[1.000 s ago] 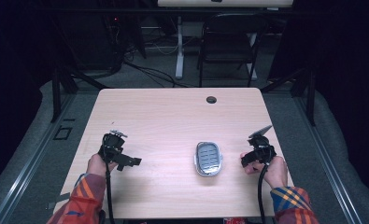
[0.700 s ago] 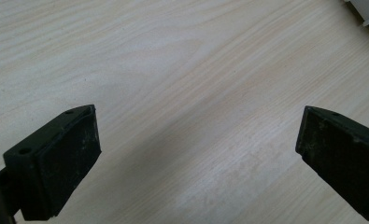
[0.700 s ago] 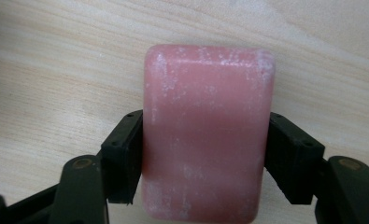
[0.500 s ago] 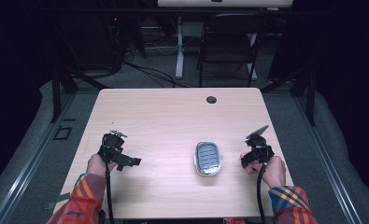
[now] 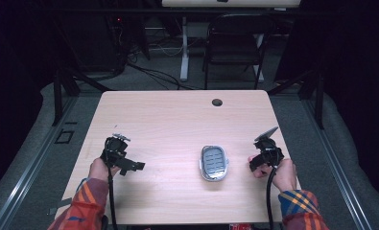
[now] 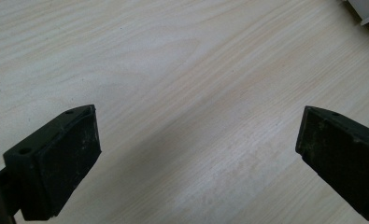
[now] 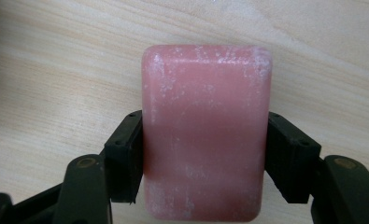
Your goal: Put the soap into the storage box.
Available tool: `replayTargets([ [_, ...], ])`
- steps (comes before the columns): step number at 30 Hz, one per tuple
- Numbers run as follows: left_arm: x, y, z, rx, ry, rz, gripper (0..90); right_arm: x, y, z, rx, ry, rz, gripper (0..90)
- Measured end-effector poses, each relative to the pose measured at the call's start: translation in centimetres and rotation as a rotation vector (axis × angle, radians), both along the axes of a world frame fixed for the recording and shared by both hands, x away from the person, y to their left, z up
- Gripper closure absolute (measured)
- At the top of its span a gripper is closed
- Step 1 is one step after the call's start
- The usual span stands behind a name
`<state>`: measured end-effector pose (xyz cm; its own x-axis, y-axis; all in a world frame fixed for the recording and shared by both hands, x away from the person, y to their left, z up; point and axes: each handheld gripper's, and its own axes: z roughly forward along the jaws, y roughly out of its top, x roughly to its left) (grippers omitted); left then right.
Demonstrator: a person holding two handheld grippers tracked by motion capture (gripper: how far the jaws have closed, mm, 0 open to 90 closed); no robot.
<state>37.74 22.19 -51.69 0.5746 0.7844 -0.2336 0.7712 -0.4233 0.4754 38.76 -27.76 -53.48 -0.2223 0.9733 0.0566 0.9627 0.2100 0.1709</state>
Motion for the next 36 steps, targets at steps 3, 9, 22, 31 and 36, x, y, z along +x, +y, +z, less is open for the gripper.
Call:
replayTargets([
  [3, 0.0, 0.0, 0.0, 0.000, -0.001, -0.001, 0.0, -0.1, -0.2, 0.3, 0.008, -0.012, -0.004, 37.0],
  [9, 0.0, -0.1, 0.0, -0.002, 0.000, -0.003, 0.0, -0.2, -0.3, 0.7, 0.022, -0.031, -0.011, 37.1],
  [22, 0.0, 0.0, 0.1, -0.004, -0.006, -0.008, 0.0, -0.3, -0.1, 1.9, 0.017, -0.016, 0.031, 37.1],
  [31, 0.5, -0.5, 0.1, -0.011, -0.014, -0.023, 0.0, 0.0, 0.5, 3.1, 0.023, -0.022, 0.058, 37.1],
  [36, 0.8, -0.9, 0.1, -0.015, -0.012, -0.032, 0.0, 0.6, 0.9, 4.2, 0.009, -0.004, 0.087, 37.1],
])
